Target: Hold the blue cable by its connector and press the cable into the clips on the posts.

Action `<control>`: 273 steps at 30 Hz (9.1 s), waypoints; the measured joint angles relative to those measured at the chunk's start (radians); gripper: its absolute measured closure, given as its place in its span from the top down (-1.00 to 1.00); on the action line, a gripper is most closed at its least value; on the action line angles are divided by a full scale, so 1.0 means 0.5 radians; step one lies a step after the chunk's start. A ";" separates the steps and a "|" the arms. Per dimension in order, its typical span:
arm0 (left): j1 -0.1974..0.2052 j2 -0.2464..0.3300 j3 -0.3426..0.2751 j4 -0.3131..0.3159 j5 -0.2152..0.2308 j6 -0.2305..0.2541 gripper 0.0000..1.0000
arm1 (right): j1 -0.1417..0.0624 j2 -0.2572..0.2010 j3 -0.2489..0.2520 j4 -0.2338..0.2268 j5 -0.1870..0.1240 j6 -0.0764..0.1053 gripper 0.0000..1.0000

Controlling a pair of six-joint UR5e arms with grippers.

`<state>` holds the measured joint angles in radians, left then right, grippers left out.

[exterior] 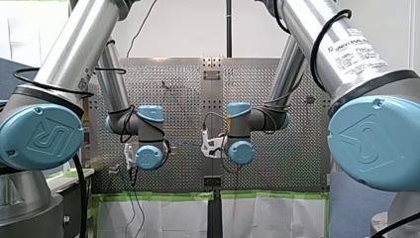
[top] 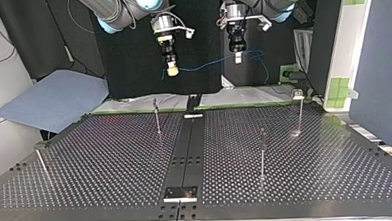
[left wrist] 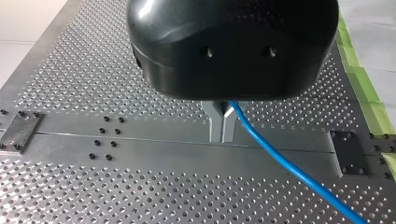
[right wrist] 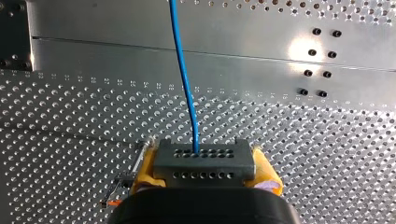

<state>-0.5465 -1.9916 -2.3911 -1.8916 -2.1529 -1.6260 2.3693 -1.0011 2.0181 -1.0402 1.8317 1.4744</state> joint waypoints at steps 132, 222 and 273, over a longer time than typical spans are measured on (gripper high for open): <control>0.133 0.283 0.268 -0.799 -0.151 0.219 -0.99 | -0.025 -0.401 -0.266 0.623 -0.077 0.251 -1.00; 0.530 0.768 0.951 -1.647 0.327 0.133 -0.99 | 0.034 -0.143 -1.259 1.155 -0.216 0.376 -1.00; 0.810 0.582 1.185 -1.680 0.580 0.075 -0.99 | -0.003 -0.071 -1.365 1.186 -0.288 0.387 -1.00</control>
<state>-0.1417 -1.7007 -1.7986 -2.7315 -1.8627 -1.5883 2.3677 -1.0364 1.3354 -0.4474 1.6876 1.6678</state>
